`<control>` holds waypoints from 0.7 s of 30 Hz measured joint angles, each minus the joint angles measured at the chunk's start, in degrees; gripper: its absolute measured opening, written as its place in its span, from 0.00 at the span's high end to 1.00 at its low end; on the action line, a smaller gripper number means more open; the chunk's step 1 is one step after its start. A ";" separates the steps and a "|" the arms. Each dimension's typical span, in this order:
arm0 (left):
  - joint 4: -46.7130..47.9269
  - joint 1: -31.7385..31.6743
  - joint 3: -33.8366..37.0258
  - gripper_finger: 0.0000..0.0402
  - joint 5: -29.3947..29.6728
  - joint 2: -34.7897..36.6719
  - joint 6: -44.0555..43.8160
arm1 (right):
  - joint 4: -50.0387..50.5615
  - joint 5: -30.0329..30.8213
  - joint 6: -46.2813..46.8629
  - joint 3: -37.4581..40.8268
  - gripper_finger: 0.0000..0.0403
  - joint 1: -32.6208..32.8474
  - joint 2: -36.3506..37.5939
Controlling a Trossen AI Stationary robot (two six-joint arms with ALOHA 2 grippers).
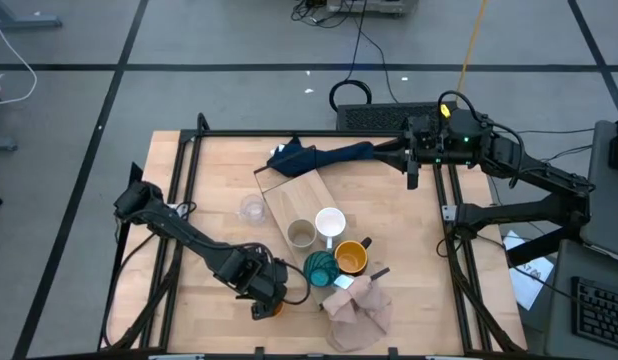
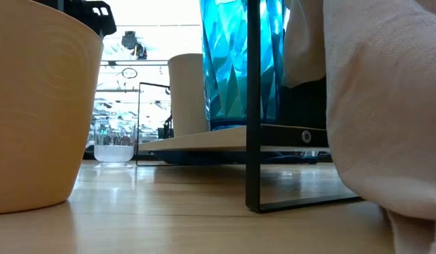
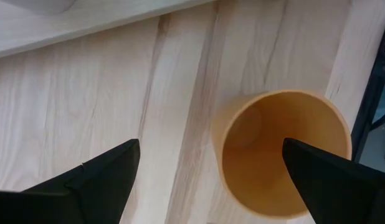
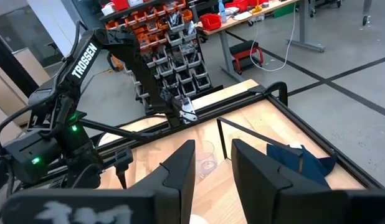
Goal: Stack small to large cups/mugs on shelf
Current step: Put the yellow cup on the shelf
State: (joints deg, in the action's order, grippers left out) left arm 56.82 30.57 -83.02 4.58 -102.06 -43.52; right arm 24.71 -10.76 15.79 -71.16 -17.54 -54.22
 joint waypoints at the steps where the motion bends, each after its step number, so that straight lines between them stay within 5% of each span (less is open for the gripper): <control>1: 0.02 0.00 0.00 0.02 -0.01 0.00 -0.12 | 0.00 0.00 0.00 0.00 0.76 0.00 0.00; 10: 0.00 -0.11 0.00 0.05 -0.02 0.00 -0.39 | 0.00 -0.02 -0.01 0.00 0.76 0.00 -0.01; 21: -0.13 0.10 0.02 0.49 -0.04 0.00 -5.00 | 0.01 -0.03 -0.12 -0.01 0.76 0.00 0.05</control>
State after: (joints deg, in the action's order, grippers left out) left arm 56.69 30.67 -83.00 4.54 -102.06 -48.52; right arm 24.72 -10.79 15.67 -71.16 -17.54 -54.16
